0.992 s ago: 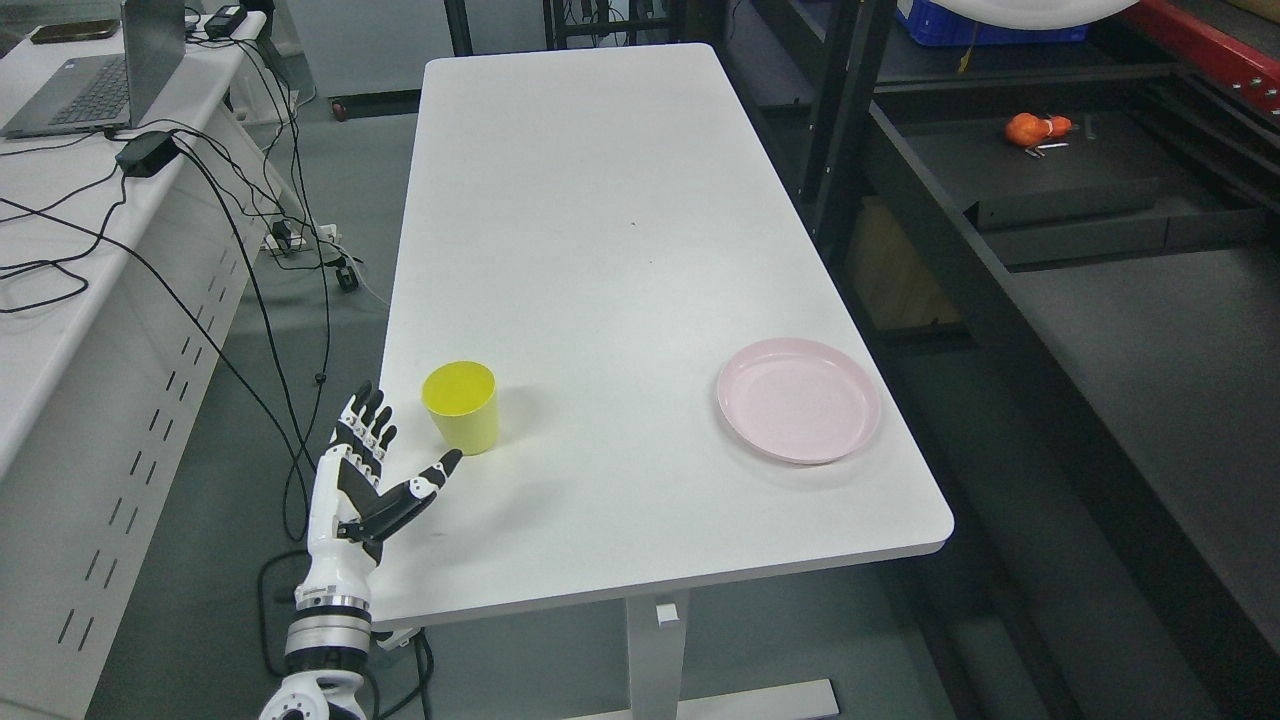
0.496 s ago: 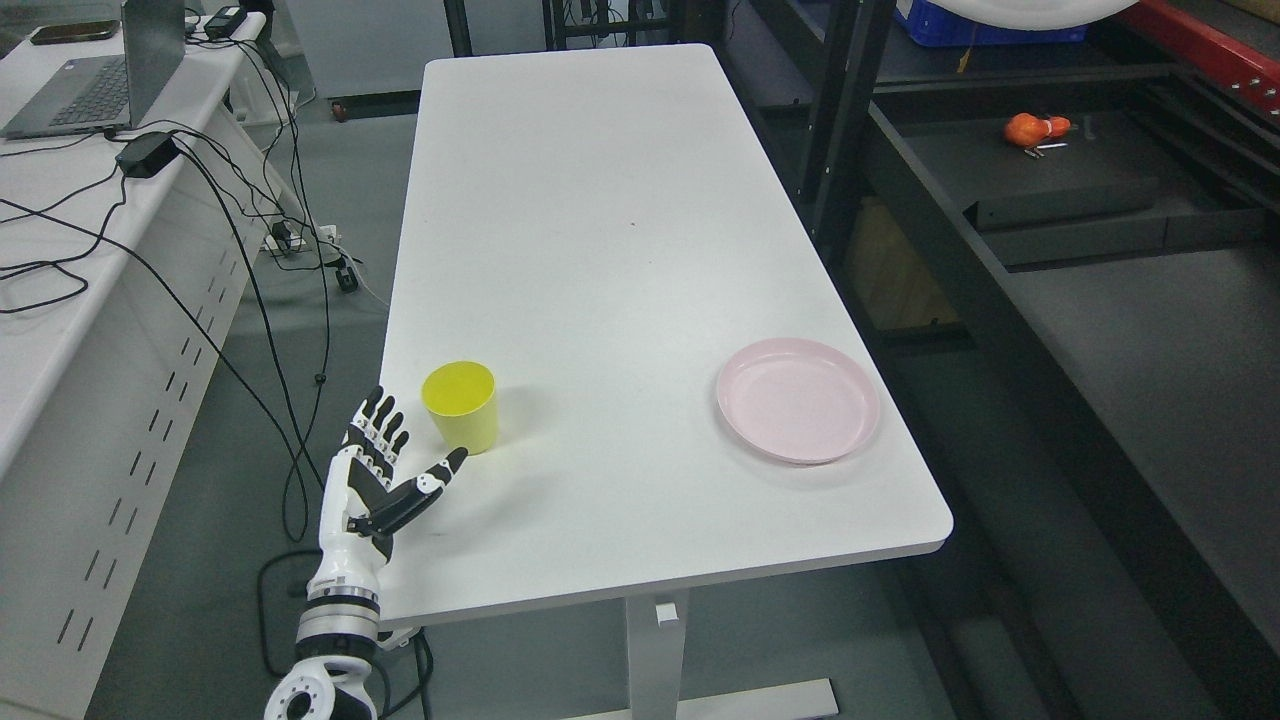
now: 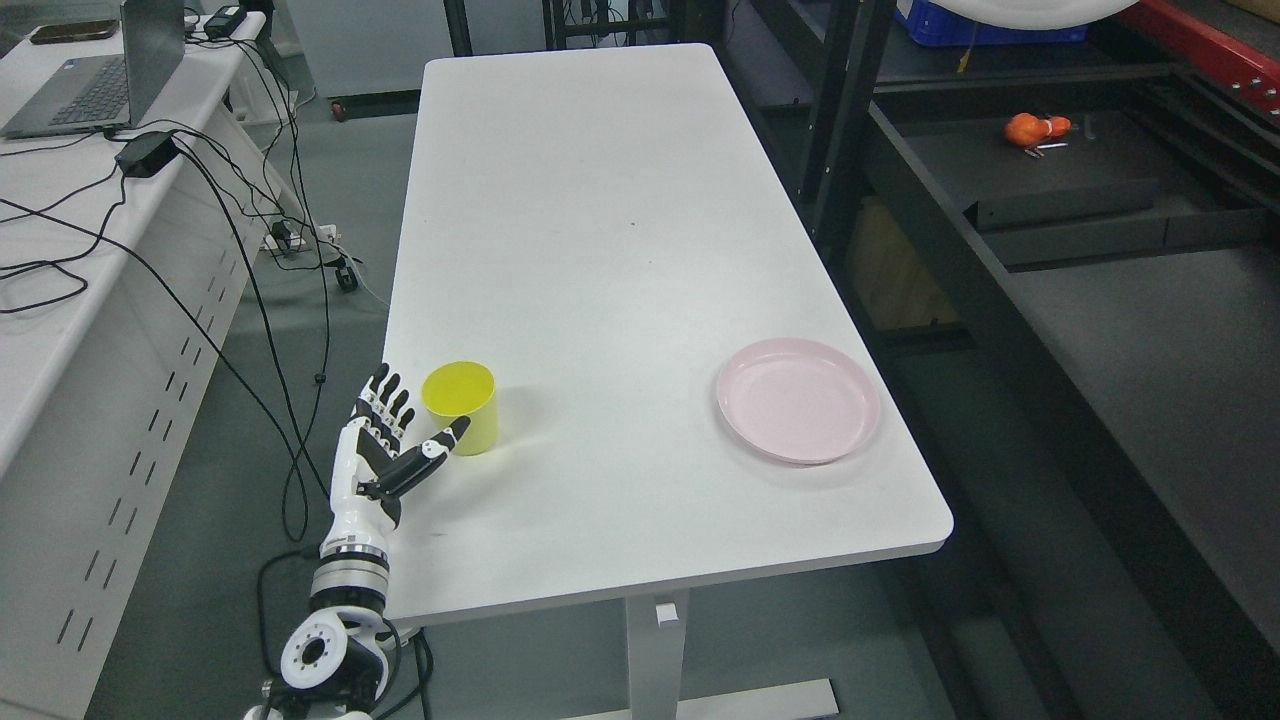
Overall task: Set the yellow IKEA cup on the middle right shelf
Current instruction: 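Close the left hand around the yellow cup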
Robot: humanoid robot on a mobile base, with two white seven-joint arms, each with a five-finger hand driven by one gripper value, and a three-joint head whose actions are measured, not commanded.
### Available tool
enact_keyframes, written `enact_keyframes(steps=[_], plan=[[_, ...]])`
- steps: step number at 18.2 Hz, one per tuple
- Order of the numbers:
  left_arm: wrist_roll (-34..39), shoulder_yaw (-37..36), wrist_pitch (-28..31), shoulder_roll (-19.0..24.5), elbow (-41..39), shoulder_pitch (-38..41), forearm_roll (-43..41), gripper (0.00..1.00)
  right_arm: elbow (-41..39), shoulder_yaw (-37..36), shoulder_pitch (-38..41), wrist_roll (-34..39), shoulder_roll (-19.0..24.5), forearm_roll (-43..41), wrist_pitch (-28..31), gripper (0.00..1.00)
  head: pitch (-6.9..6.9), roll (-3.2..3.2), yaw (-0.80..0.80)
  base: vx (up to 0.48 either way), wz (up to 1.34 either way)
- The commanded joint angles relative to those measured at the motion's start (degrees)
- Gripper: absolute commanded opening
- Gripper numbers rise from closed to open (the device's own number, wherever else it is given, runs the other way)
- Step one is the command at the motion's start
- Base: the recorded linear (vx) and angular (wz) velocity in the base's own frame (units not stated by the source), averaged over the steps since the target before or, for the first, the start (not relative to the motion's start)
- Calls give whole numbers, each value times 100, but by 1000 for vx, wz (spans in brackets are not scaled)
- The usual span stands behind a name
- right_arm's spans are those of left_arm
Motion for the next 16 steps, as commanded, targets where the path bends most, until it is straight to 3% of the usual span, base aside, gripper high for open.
enact_keyframes(steps=[1,11,16], plan=[[-69,-23,145,100,992,-573,8,99,0,97,79,-4,-100,-141,0,99,0,0,0,0,0],[-140,-709,242,100,1000,-626,-9,99,0,97,79,-4,-100,-141,0,99,0,0,0,0,0],[-140,-718,242,100,1448,-749,-9,96,0,97,79,-4,-100,-141,0,99,0,0,0,0,0]])
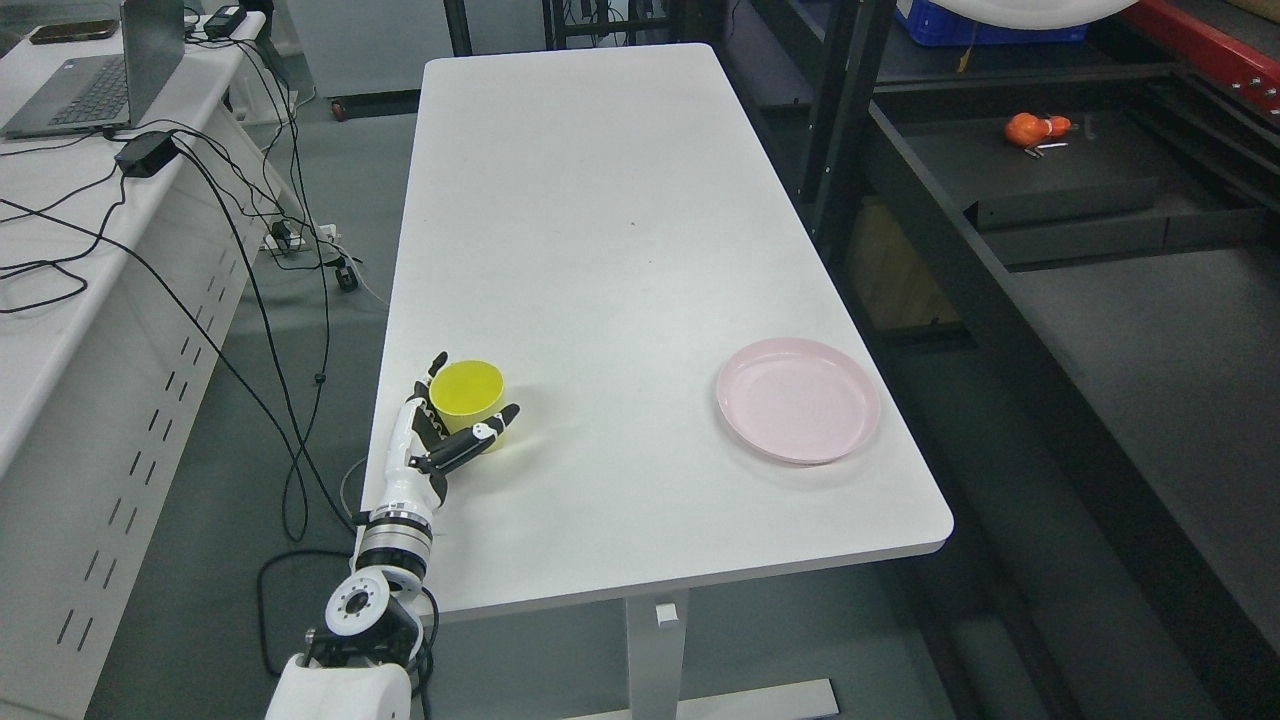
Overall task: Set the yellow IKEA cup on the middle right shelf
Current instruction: 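Close the left hand around the yellow cup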
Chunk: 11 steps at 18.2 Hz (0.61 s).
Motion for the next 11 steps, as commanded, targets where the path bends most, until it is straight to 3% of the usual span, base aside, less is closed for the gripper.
enact_keyframes(steps=[1,4,9,11], plan=[[-1,-284,-2,100,591,-132,-7,91,0,97,79,-4,-100,-141,0,99,0,0,0,0,0],[-1,-241,-19,100,591,-123,10,71,0,97,79,-4,-100,-141,0,99,0,0,0,0,0],[-9,-205,-1107,100,530,35,37,4,0,97,79,-4,-100,-141,0,99,0,0,0,0,0],[-9,-205,-1293,100,355,140,37,0,0,97,79,-4,-100,-141,0,99,0,0,0,0,0]])
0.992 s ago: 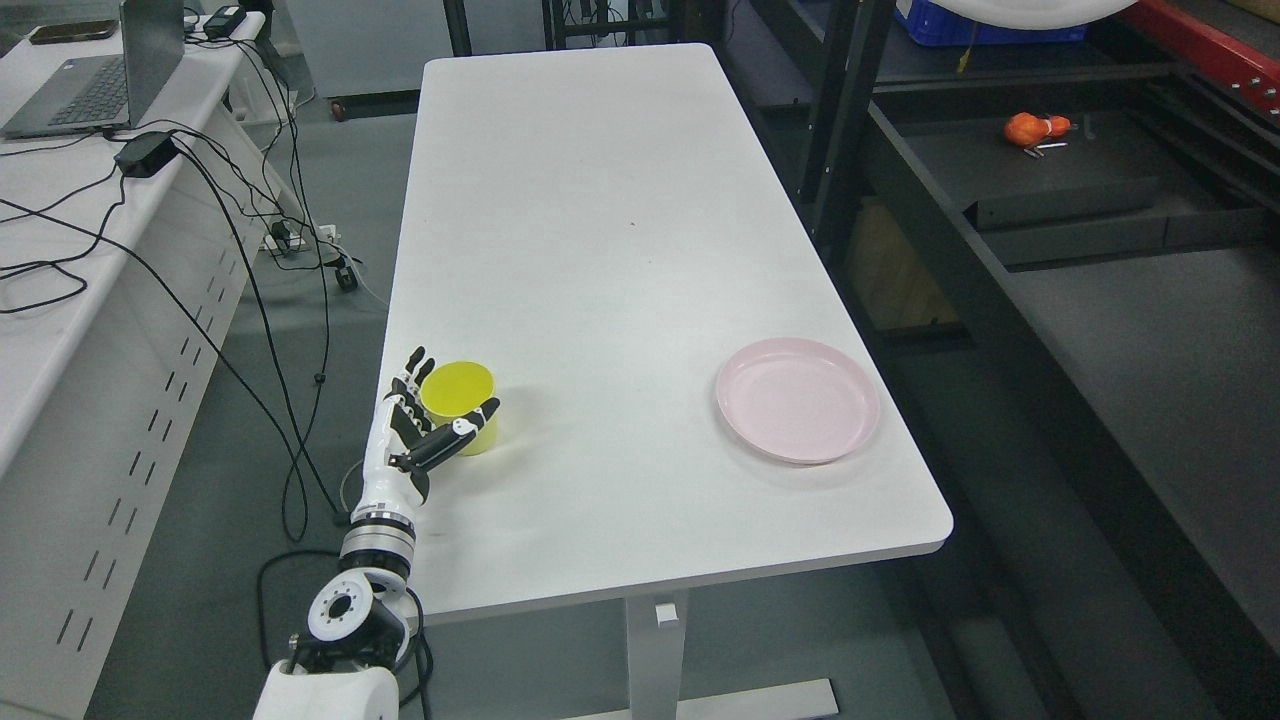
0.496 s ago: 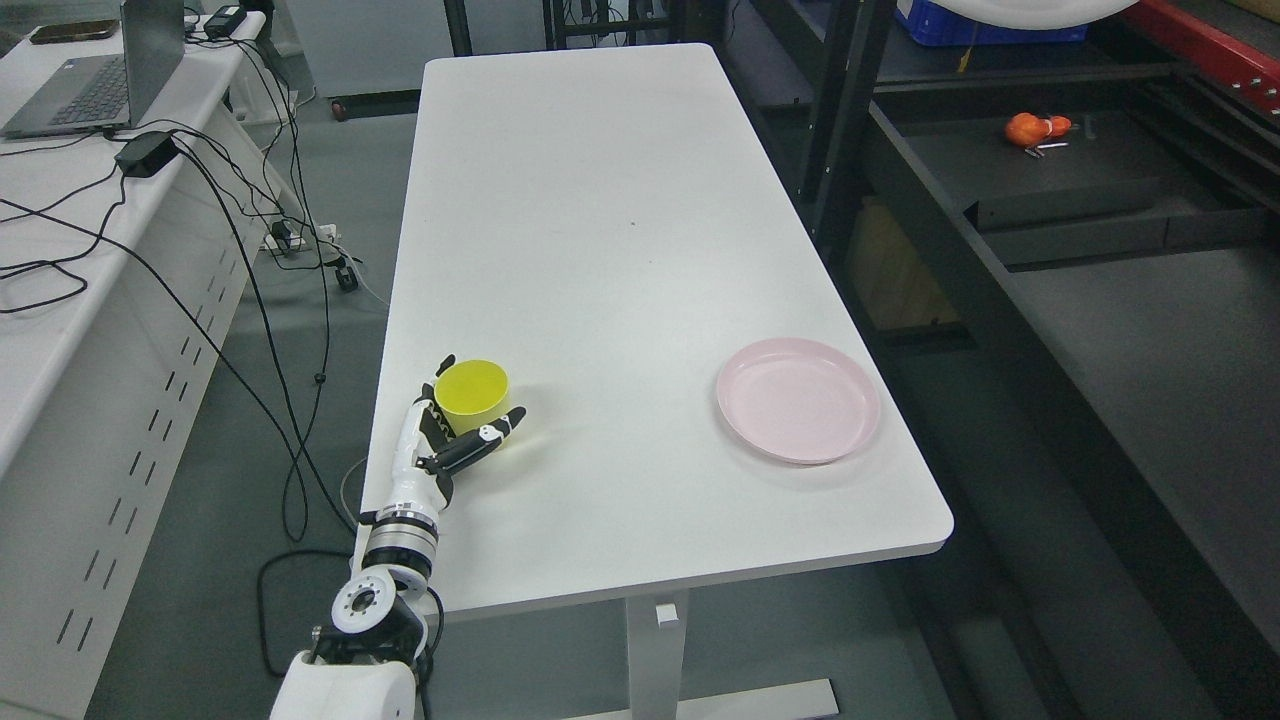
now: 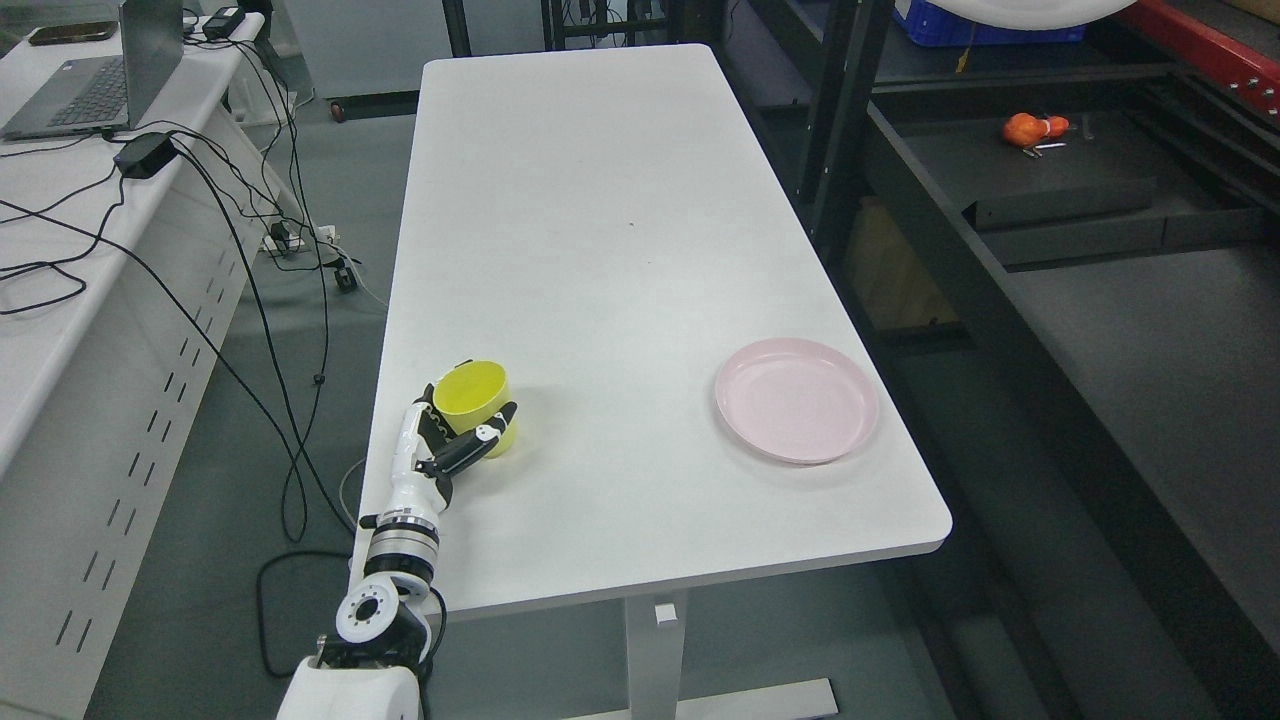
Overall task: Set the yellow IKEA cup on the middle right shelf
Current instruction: 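Close the left hand around the yellow cup, then lift the yellow cup with the left hand while turning toward the shelves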
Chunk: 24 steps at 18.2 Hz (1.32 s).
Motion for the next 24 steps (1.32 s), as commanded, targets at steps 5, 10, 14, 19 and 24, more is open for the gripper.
enact_keyframes(steps=[5,10,14,19,24], plan=[[-63,-225,-622,100,-2091,909,23,0,0,97,79,-4,-100,-141,1,99,0,0,0,3,0],[-81,-286,-1000,100,-2577,1077,23,1,0,97,79,-4,-100,-141,1,99,0,0,0,-6,3],[-81,-286,-1158,100,-2815,1191,23,1,0,97,79,-4,-100,-141,1,99,0,0,0,-40,-14],[-81,-277,-1158,100,-2885,1200,23,1,0,97,79,-4,-100,-141,1,99,0,0,0,-97,-102],[-81,-304,-1141,100,-2885,1208,23,1,0,97,71,-4,-100,-141,1,99,0,0,0,-44,-77]])
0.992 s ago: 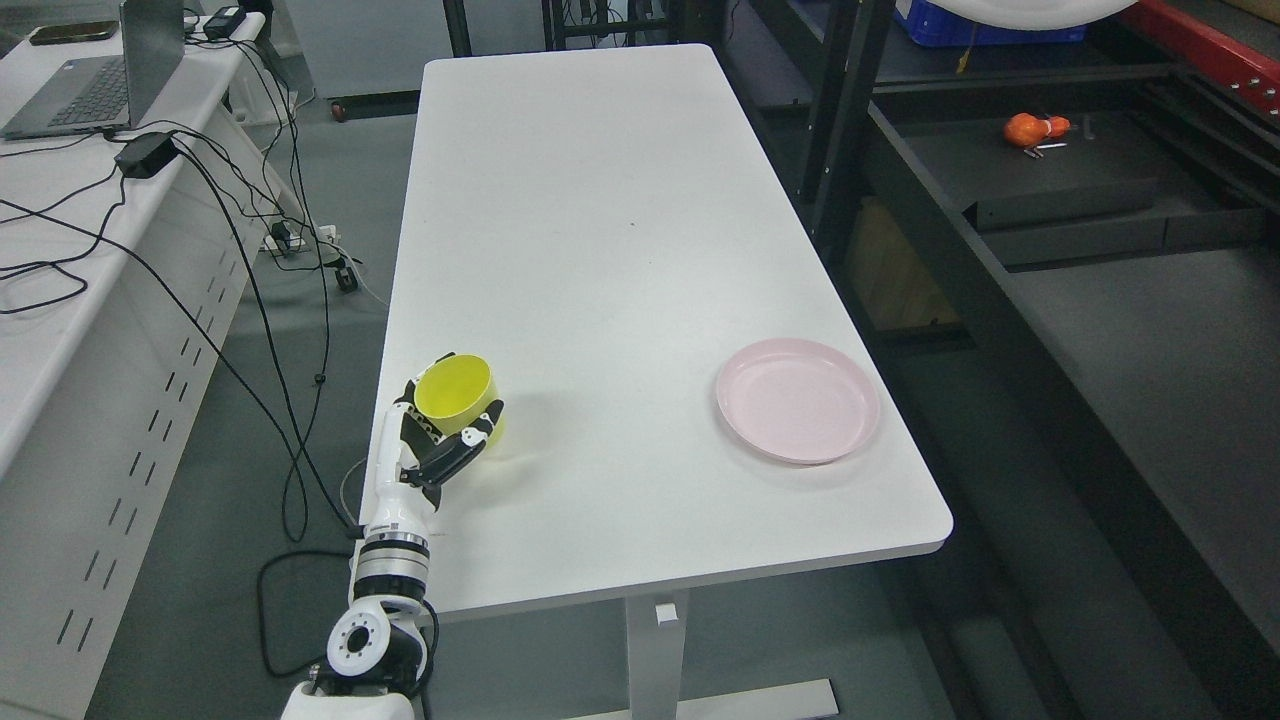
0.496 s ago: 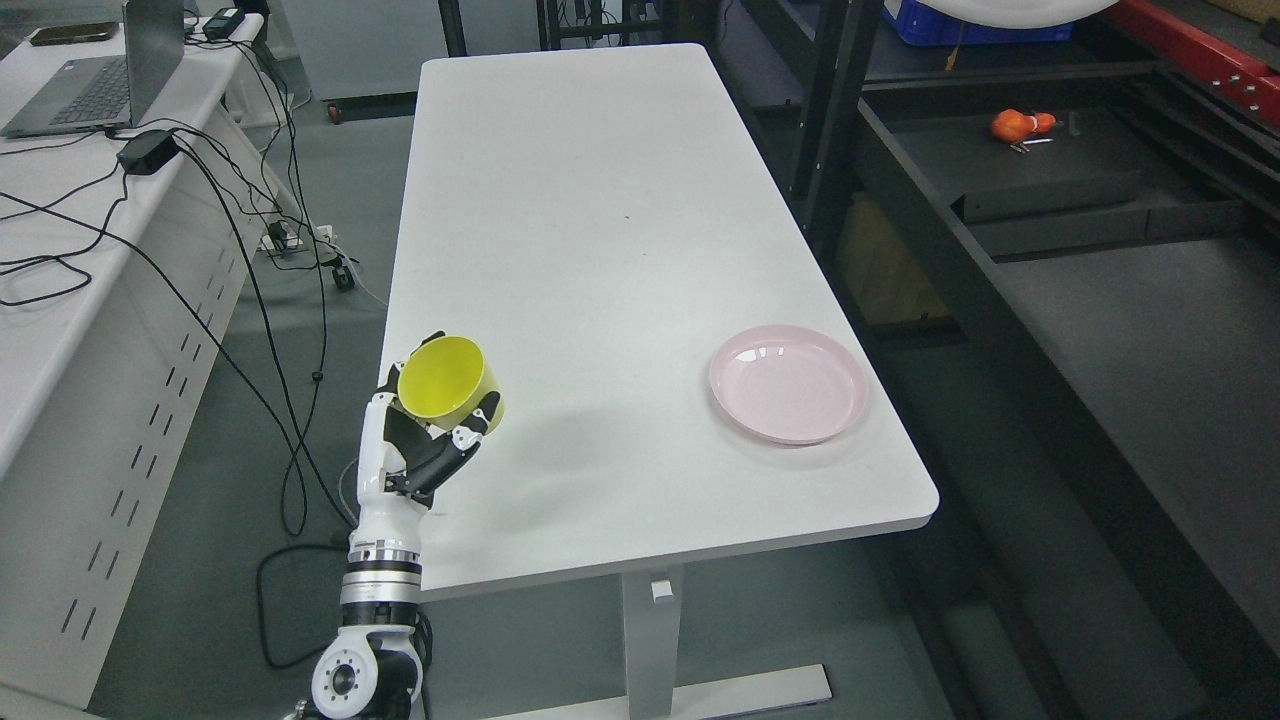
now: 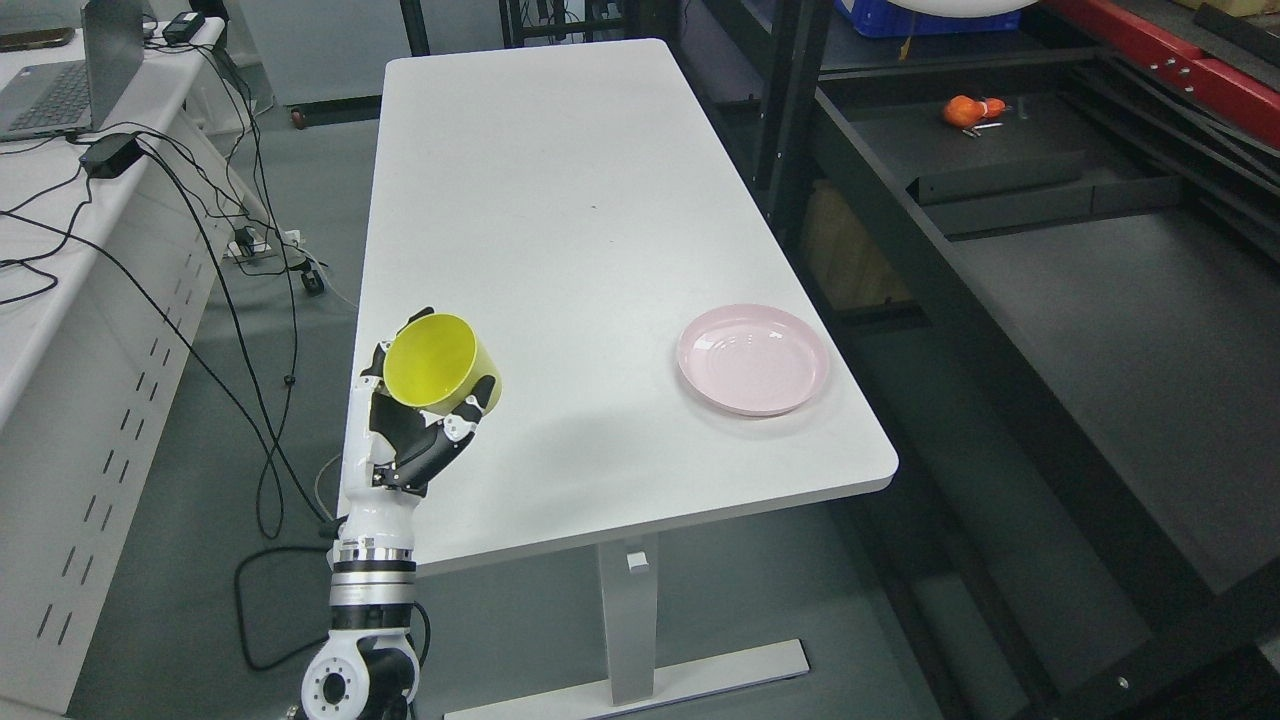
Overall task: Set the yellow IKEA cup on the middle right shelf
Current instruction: 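Lift the yellow cup with the left hand while turning toward the shelves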
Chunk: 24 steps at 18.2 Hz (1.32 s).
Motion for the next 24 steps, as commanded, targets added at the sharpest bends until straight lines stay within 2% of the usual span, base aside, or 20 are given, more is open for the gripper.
enact_keyframes(steps=[1,17,24], plan=[[-3,-67,16,100,-404,34,0,1,0,97,82,-4,-100,-141,1,99,0,0,0,-105,-238],[-3,-155,60,100,-378,-27,0,1,0,97,82,-4,-100,-141,1,99,0,0,0,-213,-494],[-3,-629,52,100,-378,-36,0,1,0,97,82,-4,-100,-141,1,99,0,0,0,-258,-691]])
